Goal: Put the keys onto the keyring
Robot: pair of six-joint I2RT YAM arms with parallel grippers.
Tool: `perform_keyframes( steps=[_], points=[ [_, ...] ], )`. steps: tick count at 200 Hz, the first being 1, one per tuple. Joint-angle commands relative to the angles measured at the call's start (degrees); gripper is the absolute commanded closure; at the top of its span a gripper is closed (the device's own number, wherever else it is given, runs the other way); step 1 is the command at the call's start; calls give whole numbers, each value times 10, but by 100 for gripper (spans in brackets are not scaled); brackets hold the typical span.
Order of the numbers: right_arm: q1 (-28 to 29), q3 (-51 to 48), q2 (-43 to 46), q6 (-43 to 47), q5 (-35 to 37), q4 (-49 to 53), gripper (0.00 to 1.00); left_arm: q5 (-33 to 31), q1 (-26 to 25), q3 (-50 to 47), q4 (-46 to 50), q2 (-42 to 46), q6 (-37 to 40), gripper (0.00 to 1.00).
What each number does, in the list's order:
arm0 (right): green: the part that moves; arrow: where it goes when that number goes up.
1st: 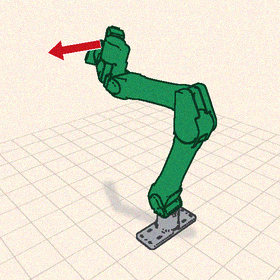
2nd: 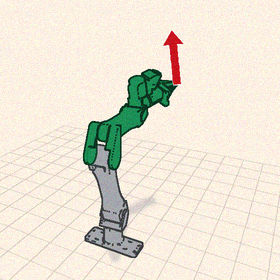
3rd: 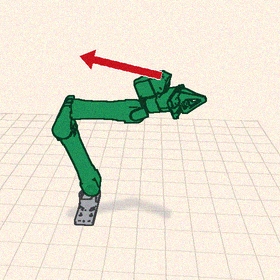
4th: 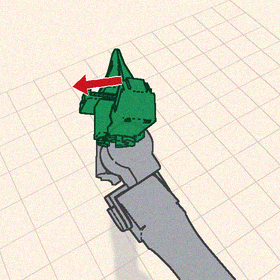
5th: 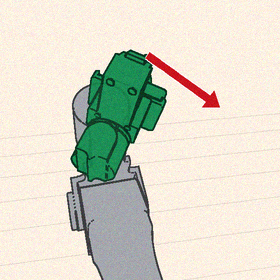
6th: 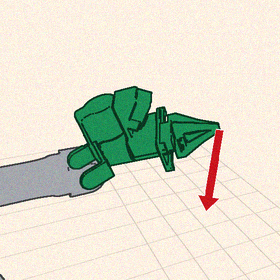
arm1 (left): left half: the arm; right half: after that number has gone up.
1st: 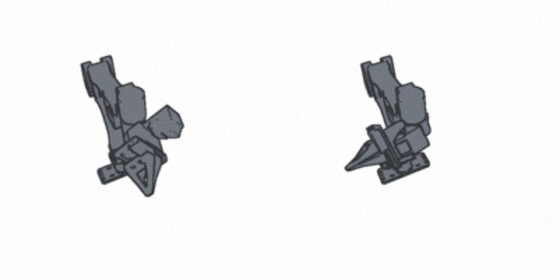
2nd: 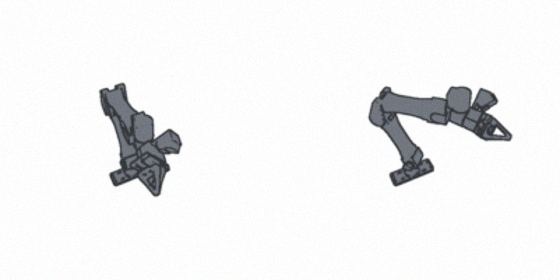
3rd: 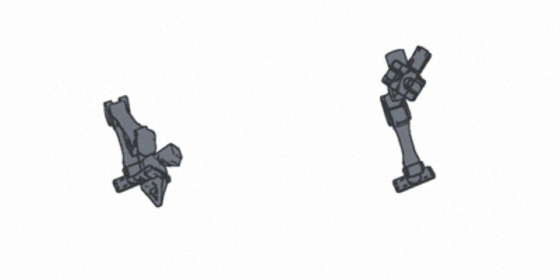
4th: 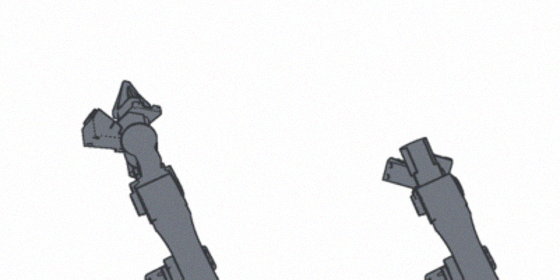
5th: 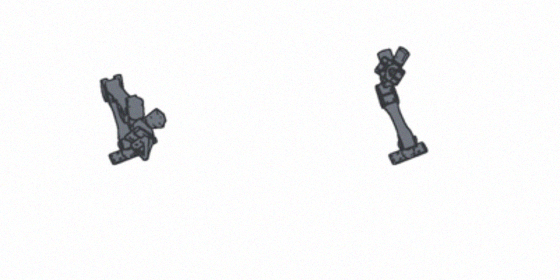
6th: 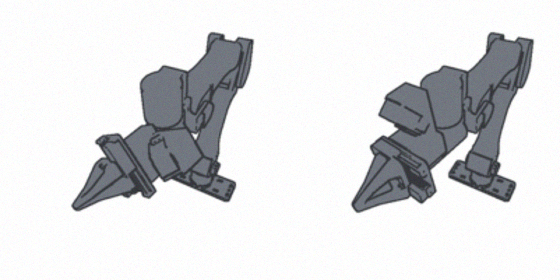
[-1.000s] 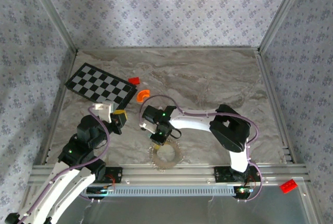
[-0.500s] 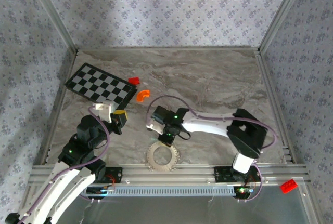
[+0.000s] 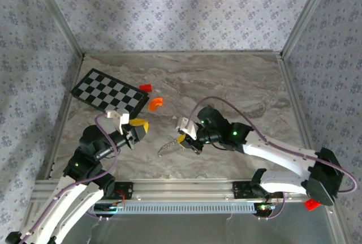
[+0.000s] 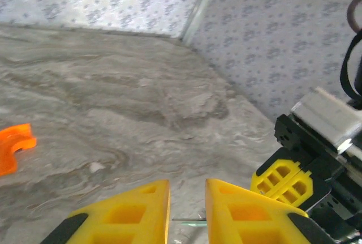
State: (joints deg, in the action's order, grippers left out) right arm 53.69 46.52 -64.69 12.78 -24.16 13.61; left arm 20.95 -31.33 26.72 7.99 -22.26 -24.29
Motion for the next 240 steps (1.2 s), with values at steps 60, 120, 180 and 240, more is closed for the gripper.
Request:
perform_keyframes(
  steps=[60, 120, 180, 240],
  points=[
    [-58, 42, 115, 63, -251, -47, 100, 90, -94, 19, -76, -20, 3, 71],
    [-64, 61, 118, 37, -338, -86, 100, 110, -193, 12, -130, -26, 43, 70],
    [-65, 71, 132, 21, -360, -83, 100, 53, -299, 26, -140, -66, 155, 66],
    [-65, 75, 133, 20, -364, -74, 100, 43, -319, 38, -175, -100, 185, 66]
  ],
)
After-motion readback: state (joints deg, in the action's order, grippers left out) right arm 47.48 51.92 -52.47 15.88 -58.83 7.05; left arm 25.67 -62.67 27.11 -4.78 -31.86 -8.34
